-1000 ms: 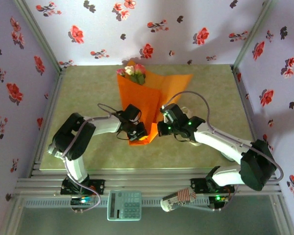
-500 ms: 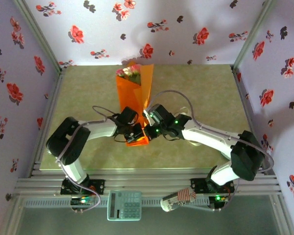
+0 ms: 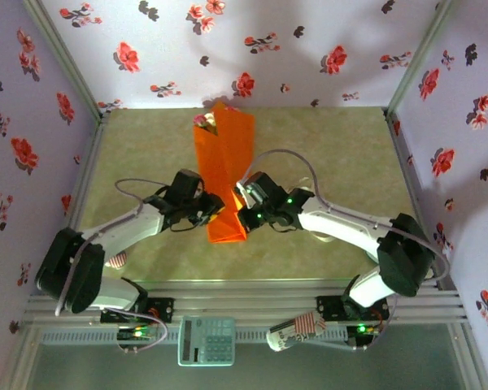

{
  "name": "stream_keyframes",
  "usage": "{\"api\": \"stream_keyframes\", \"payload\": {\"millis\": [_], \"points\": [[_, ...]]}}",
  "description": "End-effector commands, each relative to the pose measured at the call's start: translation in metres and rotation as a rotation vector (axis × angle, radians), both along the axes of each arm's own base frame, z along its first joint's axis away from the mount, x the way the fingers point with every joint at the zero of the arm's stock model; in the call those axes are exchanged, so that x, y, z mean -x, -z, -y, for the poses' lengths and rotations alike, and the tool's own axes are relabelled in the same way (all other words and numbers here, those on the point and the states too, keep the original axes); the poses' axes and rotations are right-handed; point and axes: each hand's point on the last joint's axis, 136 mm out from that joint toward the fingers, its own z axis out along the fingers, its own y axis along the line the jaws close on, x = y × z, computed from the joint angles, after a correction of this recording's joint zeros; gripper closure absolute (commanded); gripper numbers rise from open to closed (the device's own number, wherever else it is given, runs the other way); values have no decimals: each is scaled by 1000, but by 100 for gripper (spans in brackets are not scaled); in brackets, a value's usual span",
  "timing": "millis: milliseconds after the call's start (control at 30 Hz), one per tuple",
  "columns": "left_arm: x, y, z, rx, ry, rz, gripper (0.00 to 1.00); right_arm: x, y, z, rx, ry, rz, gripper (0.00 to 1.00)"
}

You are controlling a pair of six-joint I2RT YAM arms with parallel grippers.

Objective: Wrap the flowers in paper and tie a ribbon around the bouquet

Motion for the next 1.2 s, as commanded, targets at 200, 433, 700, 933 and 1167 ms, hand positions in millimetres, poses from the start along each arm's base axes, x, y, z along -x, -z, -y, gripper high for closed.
{"api": "stream_keyframes", "payload": {"millis": [200, 433, 700, 933, 1167], "points": [[-1, -96, -15, 72, -29, 226, 49, -4, -2, -20, -27, -20, 8, 100], [7, -102, -4, -5, 91, 141, 42, 0, 3, -24, 10, -42, 15, 100], [4, -76, -2, -145, 187, 54, 47, 0, 2, -28, 15, -38, 29, 100], [-9, -61, 7, -158, 214, 53, 57, 5, 6, -30, 19, -47, 28, 100], [-5, -58, 4, -184, 222, 28, 51, 6, 6, -32, 34, -55, 42, 100]]}}
